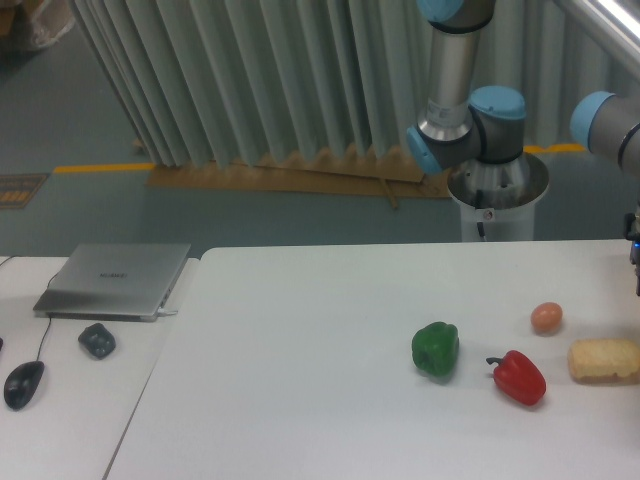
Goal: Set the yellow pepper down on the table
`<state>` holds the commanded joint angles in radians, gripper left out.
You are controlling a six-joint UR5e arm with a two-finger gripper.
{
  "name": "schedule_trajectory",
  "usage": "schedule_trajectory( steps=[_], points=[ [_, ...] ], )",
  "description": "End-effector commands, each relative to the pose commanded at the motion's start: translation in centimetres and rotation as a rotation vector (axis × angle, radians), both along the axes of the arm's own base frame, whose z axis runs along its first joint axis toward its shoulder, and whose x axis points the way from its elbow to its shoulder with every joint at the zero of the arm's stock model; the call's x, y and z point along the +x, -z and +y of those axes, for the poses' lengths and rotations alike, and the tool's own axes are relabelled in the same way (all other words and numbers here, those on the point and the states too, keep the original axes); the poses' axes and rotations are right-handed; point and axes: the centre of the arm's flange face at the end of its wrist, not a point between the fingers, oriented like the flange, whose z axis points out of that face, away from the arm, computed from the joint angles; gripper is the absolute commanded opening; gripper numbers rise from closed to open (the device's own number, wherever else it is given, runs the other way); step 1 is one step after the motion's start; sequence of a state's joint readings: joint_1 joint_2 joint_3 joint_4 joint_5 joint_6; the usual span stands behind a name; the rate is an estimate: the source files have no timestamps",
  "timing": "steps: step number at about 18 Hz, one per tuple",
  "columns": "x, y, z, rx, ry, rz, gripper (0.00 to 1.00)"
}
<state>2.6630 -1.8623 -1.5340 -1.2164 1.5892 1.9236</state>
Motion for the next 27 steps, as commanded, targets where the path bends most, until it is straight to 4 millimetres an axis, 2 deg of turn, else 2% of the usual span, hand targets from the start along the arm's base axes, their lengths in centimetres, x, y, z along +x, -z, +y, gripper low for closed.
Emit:
schedule_trajectory(
  steps=[7, 11, 15, 16, 20, 22, 24, 26, 27],
  points=[
    [0.2, 0.7, -0.1, -0.007, -0.005, -0.012, 1.00],
    [-0.1, 0.5, -0.5, -0.002, -0.049, -0.009, 1.00],
    [-0.2, 0.1, -0.8, 0.018, -0.192, -0.007, 1.00],
    [-0.4, 0.1, -1.0, 0.028, -0.287, -0.011, 1.00],
    [-1.4, -2.3, -3.2, 0.090, -0.478, 0.007, 1.00],
    [-2.6, -2.6, -4.7, 0.140, -0.547, -0.022, 1.00],
    [-4.3, -3.0, -6.9, 0.216, -0.681, -0.068, 1.00],
    [-5.6, -3.6, -8.3, 0.264, -0.784, -0.061, 1.00],
    [-5.8, -3.7, -8.4, 0.278, -0.824, -0.064, 1.00]
  ],
)
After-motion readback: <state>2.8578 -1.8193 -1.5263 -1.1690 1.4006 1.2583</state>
